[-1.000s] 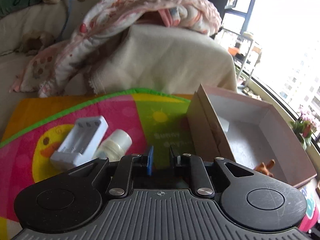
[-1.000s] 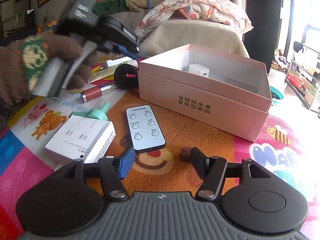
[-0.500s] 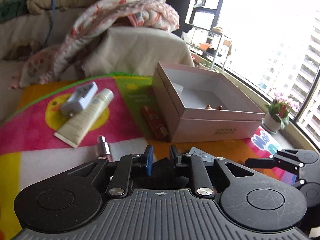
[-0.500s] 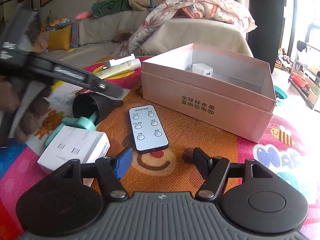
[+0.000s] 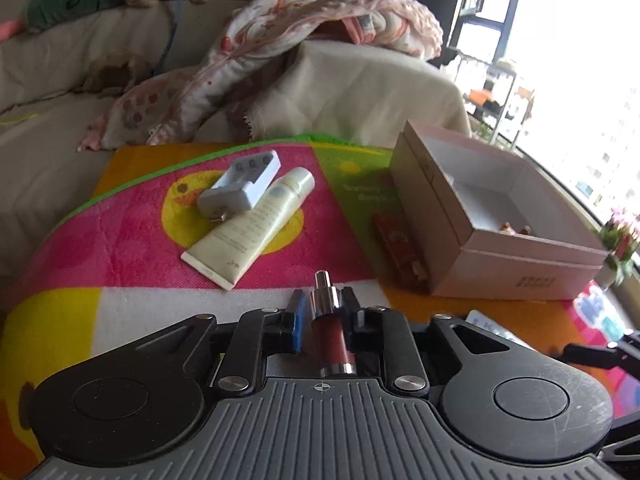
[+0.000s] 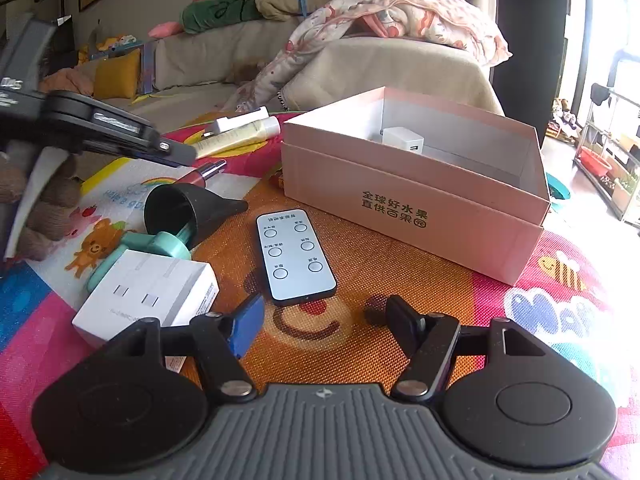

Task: Organize rigid objects
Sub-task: 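Grasp the red bottle with the left tool, then hold the red bottle in the left tool while the right tool grasps the black cone nozzle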

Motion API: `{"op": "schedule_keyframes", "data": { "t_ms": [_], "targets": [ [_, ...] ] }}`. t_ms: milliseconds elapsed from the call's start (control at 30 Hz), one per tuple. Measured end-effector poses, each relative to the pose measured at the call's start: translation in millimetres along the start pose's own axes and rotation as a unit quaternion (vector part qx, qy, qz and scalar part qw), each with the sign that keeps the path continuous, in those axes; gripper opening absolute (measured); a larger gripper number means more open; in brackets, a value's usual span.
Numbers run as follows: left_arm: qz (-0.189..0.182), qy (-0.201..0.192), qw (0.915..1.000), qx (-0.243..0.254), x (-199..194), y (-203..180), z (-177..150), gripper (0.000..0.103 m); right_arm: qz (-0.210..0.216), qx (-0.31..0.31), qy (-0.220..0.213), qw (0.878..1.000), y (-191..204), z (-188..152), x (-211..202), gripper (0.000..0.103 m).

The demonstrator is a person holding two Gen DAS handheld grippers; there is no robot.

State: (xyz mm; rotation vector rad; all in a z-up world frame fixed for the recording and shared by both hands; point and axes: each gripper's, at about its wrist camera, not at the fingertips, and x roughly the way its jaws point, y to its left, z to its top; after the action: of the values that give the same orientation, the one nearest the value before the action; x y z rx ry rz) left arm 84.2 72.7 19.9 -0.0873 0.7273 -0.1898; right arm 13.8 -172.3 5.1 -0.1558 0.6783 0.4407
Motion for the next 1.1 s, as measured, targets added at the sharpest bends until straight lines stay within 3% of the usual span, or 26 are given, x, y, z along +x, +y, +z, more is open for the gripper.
{"op": "schedule_keyframes", "data": {
  "t_ms": [67, 167, 267, 367, 533, 667, 767, 933, 1000, 1100],
  "targets": [
    [0.013, 0.023, 0.9996, 0.010, 10.4, -7.2, -0.1, 0.037, 0.000, 0.001, 0.000, 1.000, -0.2, 0.0, -0.1, 0.068],
    [0.026, 0.021, 0.9990, 0.031, 13.3, -15.5, -2.4, 0.036, 0.001, 0.002, 0.000, 1.000, -0.4, 0.0, 0.4, 0.068],
    [0.017, 0.022, 0.9991, 0.032, 14.0, -16.6, -2.8, 0.026, 0.001, 0.002, 0.000, 1.000, -0.5, -0.2, 0.3, 0.068],
    [0.017, 0.022, 0.9989, 0.038, 13.3, -16.8, -3.5, 0.024, 0.001, 0.002, 0.000, 1.000, -0.4, -0.3, 0.4, 0.068],
    [-0.010, 0.023, 0.9996, 0.013, 0.4, -6.2, -10.8, 0.024, 0.001, 0.002, -0.001, 1.000, -0.2, -0.4, 0.6, 0.068],
    [-0.010, 0.015, 0.9998, -0.011, -28.3, 10.5, -33.1, 0.024, 0.003, 0.004, -0.001, 1.000, -0.7, -0.7, 0.7, 0.068],
    [-0.029, 0.014, 0.9987, -0.039, -52.1, 20.8, -55.0, 0.024, 0.006, -0.003, 0.003, 1.000, 0.6, -0.7, 1.3, 0.074],
    [-0.068, 0.016, 0.9951, -0.070, -70.2, 21.2, -73.9, 0.024, 0.049, -0.023, 0.034, 0.998, 0.4, 6.0, 9.3, 0.097],
    [-0.065, 0.011, 0.9959, -0.062, -69.0, 17.9, -74.3, 0.024, 0.053, -0.034, 0.044, 0.997, 4.2, 7.5, 12.0, 0.103],
    [-0.052, 0.011, 0.9975, -0.047, -68.3, 10.5, -73.4, 0.025, 0.054, -0.038, 0.049, 0.997, 6.3, 8.4, 12.9, 0.103]
  ]
}}
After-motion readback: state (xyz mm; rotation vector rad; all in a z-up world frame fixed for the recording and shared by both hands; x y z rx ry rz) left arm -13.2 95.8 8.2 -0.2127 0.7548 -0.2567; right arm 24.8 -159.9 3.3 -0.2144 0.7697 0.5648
